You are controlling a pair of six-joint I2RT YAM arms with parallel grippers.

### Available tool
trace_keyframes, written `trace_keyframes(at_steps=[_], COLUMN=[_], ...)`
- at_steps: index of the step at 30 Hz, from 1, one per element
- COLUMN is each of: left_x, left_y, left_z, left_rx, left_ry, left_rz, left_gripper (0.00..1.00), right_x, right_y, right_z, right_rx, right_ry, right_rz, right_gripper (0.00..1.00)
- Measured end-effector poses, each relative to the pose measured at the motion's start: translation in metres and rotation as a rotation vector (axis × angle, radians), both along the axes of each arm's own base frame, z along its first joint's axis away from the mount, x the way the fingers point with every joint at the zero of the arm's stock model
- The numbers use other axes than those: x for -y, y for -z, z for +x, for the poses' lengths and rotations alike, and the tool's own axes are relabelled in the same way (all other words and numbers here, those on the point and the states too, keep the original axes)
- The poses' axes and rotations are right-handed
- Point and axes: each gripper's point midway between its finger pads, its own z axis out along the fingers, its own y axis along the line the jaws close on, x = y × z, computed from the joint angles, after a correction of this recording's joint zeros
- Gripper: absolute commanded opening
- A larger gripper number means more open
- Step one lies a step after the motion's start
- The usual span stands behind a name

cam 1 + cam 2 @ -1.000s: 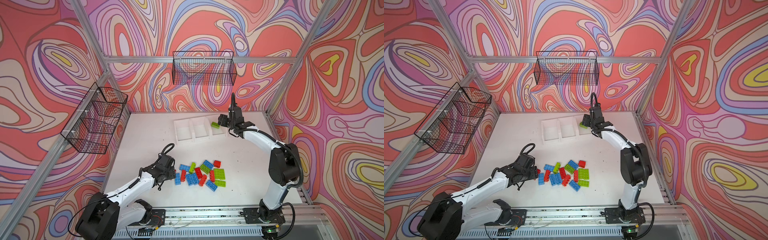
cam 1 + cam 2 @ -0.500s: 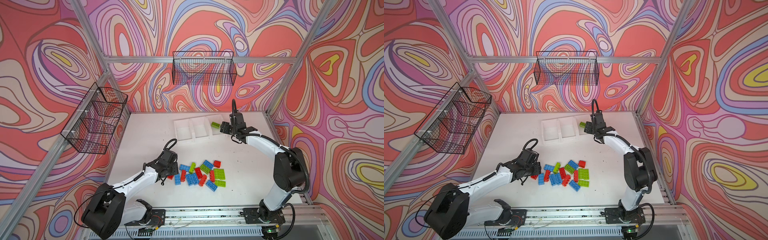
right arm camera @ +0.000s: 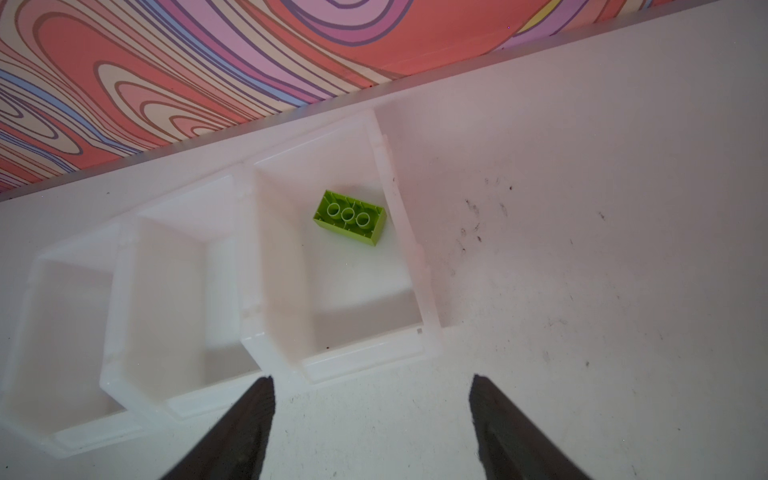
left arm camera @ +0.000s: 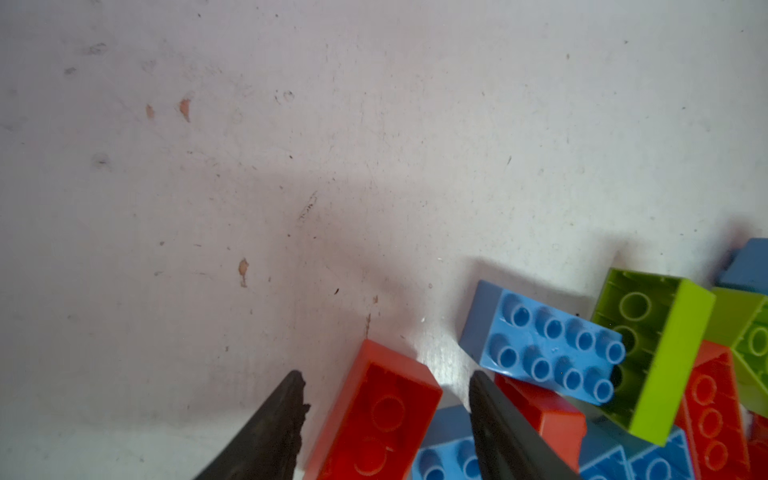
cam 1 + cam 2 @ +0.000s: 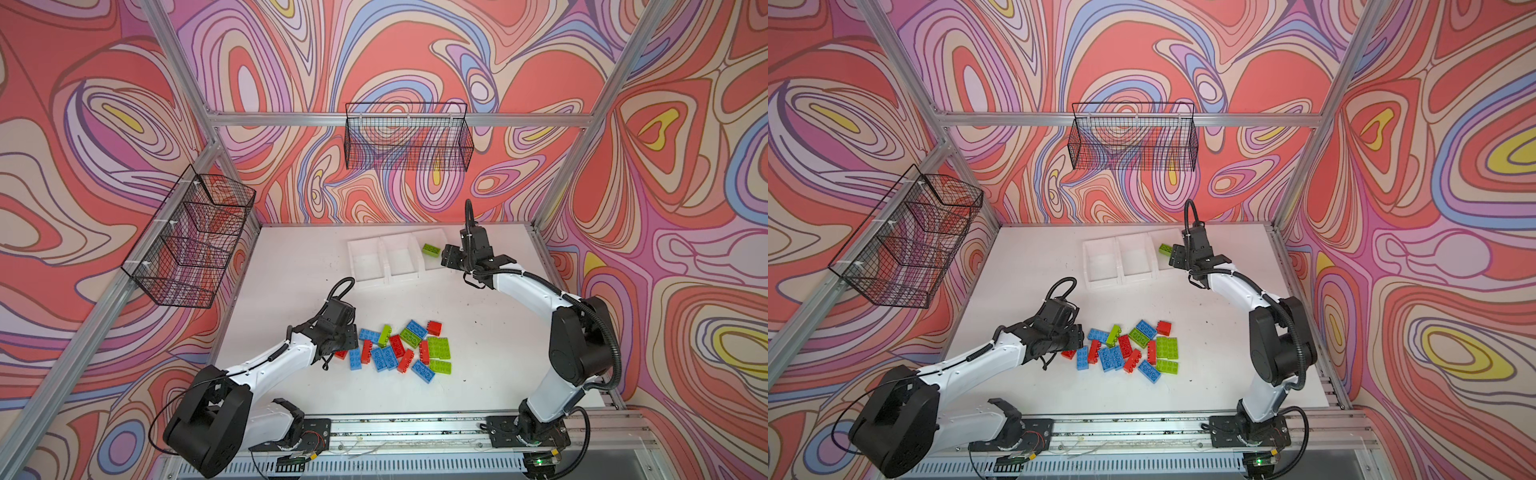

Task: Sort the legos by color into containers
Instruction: 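Grasp and lift a red brick with the left gripper while the right withdraws, then drop the red brick in the nearest bin while the right gripper grasps a blue brick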

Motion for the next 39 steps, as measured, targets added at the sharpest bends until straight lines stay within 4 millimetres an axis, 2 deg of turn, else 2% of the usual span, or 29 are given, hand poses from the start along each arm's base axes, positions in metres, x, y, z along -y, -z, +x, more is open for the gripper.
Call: trace_keyframes(at_steps=[6, 13, 22, 27, 33, 36, 39], left_x=[0.001, 0.002, 0.007, 0.011, 0.017, 0.017, 0.017], left_y=[0.009, 0.015, 0.011, -0.001, -0.025, -0.044, -0.072], left_z=[-0.002, -0.003, 0.006, 0.016, 0.036, 0.052, 0.079], left_rx=[-0.032, -0.048, -0.035, -0.001, 0.062, 0.105, 0.173], left_ry=[0.004, 0.007, 0.032, 0.051, 0.076, 0.084, 0.086], left_rz=[0.008, 0.010, 0.016, 0.017, 0.016, 0.018, 0.016], left_gripper=[0.53, 0.39, 0.28, 0.26, 0.25, 0.25, 0.25], right_x=[0.000, 0.003, 0.007, 0.007, 0.010, 0.012, 0.015], right_y=[0.003, 0.018, 0.039, 0.045, 0.044, 0.045, 0.048], right_z=[-0.001, -0.009, -0.027, -0.040, -0.053, -0.062, -0.074], right_rx=[-0.006, -0.041, -0.109, -0.142, -0.157, -0.165, -0.178], right_ry=[0.000, 0.000, -0.013, -0.031, -0.037, -0.037, -0.033], right_rz=[-0.002, -0.014, -0.036, -0.031, -0.030, -0.026, -0.017], right_gripper=[0.78, 0.77, 0.74, 0.73, 0.72, 0.71, 0.71])
